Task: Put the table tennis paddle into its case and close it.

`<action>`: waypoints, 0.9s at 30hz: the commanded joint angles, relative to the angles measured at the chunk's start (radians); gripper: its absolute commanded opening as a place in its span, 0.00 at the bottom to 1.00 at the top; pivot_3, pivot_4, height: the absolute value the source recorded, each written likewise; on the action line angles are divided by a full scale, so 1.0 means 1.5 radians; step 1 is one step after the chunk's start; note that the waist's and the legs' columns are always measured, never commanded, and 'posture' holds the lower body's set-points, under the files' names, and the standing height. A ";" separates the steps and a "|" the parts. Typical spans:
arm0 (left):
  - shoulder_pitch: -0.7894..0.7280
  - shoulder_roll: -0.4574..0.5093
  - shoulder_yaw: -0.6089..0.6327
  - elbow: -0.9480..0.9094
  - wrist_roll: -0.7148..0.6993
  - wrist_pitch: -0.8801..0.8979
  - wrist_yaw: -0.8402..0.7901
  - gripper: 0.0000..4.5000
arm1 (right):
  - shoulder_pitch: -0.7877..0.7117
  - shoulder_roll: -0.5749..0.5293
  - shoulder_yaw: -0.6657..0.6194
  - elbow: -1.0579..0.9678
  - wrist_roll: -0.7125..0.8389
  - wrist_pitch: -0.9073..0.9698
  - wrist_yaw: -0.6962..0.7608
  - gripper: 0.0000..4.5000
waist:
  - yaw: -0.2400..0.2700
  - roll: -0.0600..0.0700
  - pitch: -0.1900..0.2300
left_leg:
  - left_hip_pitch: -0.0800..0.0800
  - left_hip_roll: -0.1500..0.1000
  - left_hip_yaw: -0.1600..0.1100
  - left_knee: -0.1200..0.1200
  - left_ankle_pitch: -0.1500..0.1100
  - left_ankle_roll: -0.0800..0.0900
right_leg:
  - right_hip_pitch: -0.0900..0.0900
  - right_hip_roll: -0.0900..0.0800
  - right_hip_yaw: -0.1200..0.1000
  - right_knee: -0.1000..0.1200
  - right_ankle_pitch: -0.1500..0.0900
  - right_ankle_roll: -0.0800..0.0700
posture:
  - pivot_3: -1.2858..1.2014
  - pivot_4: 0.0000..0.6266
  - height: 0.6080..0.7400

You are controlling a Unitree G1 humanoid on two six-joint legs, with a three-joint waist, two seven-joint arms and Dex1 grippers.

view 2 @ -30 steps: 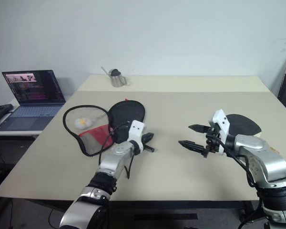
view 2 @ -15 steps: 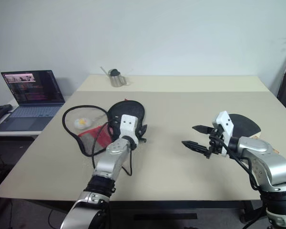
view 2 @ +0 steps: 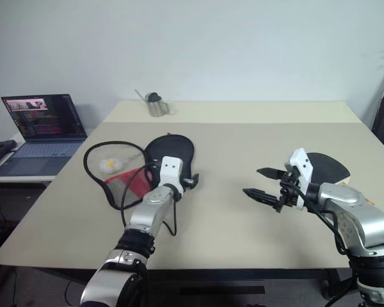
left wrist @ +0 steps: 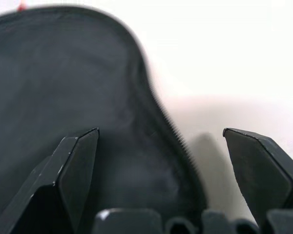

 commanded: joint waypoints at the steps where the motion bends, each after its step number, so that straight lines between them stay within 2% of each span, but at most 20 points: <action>1: -0.014 0.010 -0.021 0.004 0.023 -0.016 -0.009 0.98 | -0.010 -0.006 -0.011 -0.016 0.009 -0.003 -0.001 1.00 | 0.000 0.000 0.000 | 0.000 0.000 0.000 0.000 0.000 0.000 | 0.000 0.000 0.000 0.000 0.000 0.000 | 0.52 0.24 1.00; 13: 0.034 0.012 -0.003 -0.021 0.012 0.032 0.014 0.98 | -0.006 -0.008 -0.019 -0.022 0.017 0.002 -0.008 1.00 | -0.003 0.000 0.000 | 0.000 0.000 0.000 0.000 0.000 0.000 | 0.000 0.000 0.000 0.000 0.000 0.000 | 0.52 0.24 1.00; 14: 0.036 0.013 -0.004 -0.024 0.013 0.034 0.014 0.95 | -0.007 -0.008 -0.018 -0.022 0.017 0.002 -0.008 1.00 | -0.003 0.000 0.000 | 0.001 0.000 0.000 0.000 0.000 0.000 | 0.000 0.000 0.000 0.000 0.000 0.000 | 0.52 0.24 1.00; 17: 0.039 0.016 -0.003 -0.028 0.013 0.035 0.014 0.79 | -0.009 -0.008 -0.017 -0.020 0.017 0.002 -0.009 1.00 | -0.004 0.000 0.000 | 0.001 0.000 0.000 0.000 0.000 0.000 | 0.000 0.000 0.001 0.000 0.000 0.000 | 0.52 0.24 1.00; 27: 0.041 0.020 0.003 -0.021 0.014 0.032 0.026 0.01 | -0.010 -0.008 -0.019 -0.020 0.017 0.001 -0.011 1.00 | -0.005 0.000 0.000 | 0.001 0.001 0.001 0.000 0.000 0.000 | 0.000 0.000 0.001 0.002 0.000 0.000 | 0.52 0.24 1.00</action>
